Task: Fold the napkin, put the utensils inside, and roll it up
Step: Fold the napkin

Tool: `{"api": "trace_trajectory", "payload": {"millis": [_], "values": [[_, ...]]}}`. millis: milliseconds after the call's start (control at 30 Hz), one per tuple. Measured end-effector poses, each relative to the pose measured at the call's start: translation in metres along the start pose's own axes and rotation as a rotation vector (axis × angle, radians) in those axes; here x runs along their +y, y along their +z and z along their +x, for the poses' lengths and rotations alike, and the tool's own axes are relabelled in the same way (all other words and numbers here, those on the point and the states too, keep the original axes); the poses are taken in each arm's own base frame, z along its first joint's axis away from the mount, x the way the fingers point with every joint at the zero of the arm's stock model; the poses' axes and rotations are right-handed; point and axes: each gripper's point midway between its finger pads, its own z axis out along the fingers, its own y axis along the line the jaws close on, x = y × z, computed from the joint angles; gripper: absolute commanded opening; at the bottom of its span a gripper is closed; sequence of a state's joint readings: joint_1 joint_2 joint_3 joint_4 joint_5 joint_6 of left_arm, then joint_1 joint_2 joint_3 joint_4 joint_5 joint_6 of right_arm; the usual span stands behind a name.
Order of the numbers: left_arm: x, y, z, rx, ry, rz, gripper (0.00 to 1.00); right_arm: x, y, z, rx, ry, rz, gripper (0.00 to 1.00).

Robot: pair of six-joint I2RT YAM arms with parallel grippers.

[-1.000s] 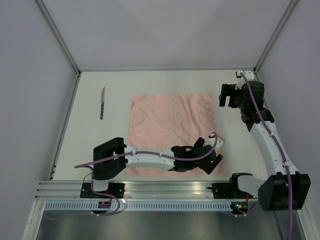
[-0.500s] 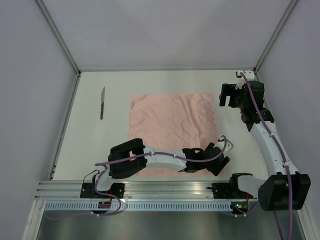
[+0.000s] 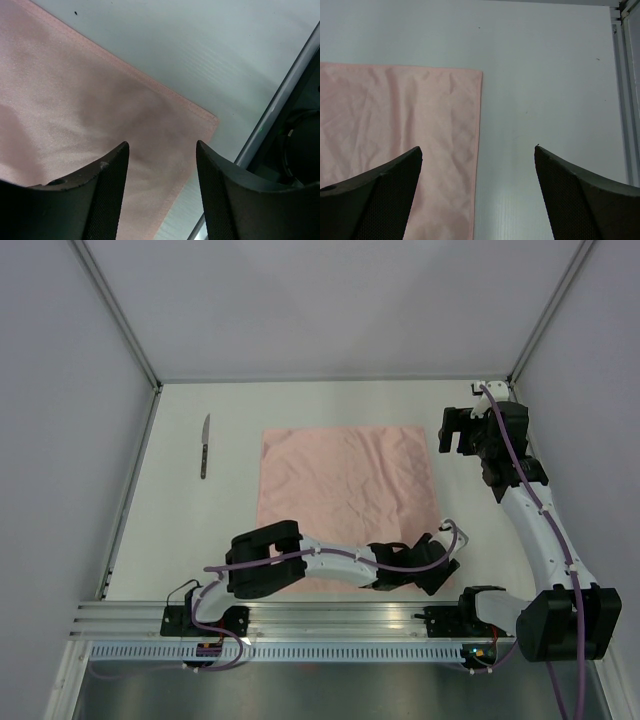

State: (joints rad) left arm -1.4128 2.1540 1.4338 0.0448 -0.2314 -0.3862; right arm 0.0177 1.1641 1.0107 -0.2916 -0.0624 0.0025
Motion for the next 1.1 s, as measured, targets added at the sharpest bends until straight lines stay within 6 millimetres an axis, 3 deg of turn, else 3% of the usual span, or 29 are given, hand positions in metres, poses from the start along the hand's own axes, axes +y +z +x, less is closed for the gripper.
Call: {"api": "trace_trajectory", "payload": {"millis": [300, 533, 700, 900, 1100], "values": [[-0.001, 0.006, 0.006, -0.014, 0.045, -0.022, 0.48, -0.001, 0.0, 0.0, 0.0, -0.016, 0.0, 0.98], [0.006, 0.008, 0.005, -0.032, 0.053, -0.064, 0.26, -0.001, 0.0, 0.0, 0.0, -0.018, -0.001, 0.98], [0.012, 0.008, 0.005, -0.038, 0.059, -0.09, 0.16, 0.0, 0.0, 0.0, 0.0, -0.018, -0.002, 0.98], [0.025, 0.01, 0.003, -0.057, 0.044, -0.106, 0.14, 0.0, 0.0, 0.0, 0.0, -0.018, -0.004, 0.98], [0.059, 0.004, 0.0, -0.063, 0.012, -0.15, 0.14, 0.001, 0.0, 0.0, 0.0, -0.018, -0.008, 0.98]]}}
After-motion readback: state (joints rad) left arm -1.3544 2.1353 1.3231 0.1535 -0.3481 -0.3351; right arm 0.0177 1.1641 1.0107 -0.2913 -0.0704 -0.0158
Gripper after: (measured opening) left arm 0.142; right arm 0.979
